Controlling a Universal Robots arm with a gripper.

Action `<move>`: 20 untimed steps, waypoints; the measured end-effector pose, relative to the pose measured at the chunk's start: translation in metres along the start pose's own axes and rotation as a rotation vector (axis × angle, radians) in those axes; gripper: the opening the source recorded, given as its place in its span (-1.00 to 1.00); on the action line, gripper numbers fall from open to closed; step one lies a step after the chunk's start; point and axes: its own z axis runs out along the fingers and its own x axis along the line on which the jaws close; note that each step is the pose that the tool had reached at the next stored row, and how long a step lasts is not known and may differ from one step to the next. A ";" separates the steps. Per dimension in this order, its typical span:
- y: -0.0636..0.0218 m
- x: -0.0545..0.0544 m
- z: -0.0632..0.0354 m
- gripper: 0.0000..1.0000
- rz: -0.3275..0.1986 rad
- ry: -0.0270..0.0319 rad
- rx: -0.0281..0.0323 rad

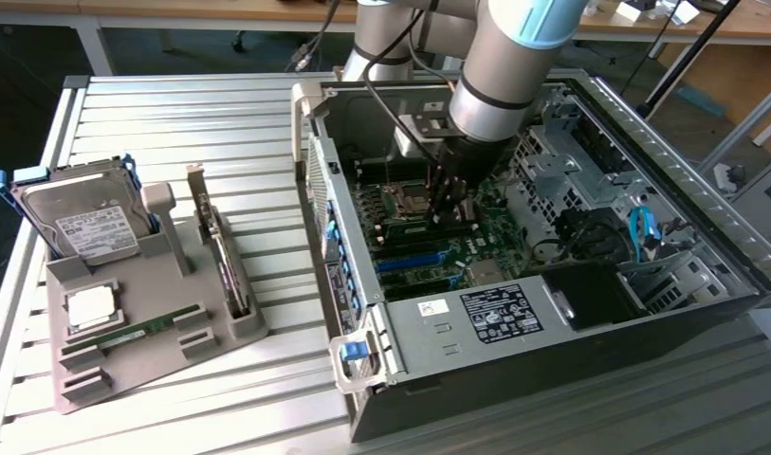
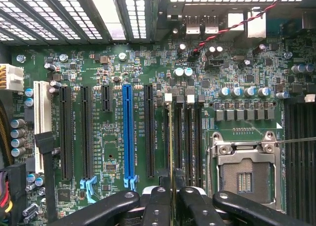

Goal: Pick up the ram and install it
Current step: 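Insert the ram into the slot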

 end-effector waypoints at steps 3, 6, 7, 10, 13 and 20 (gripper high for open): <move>0.0000 0.000 0.0006 -0.73 0.000 0.0002 -0.0001; 0.0000 0.000 0.0013 -0.73 0.000 0.0001 0.0000; 0.0000 0.000 0.0016 -0.73 0.000 0.0001 -0.0001; -0.0001 0.000 0.0022 -0.73 0.000 0.0002 -0.0001; -0.0001 0.000 0.0024 -0.73 0.000 0.0002 -0.0001; -0.0012 0.000 0.0024 -0.73 0.006 0.0000 0.0001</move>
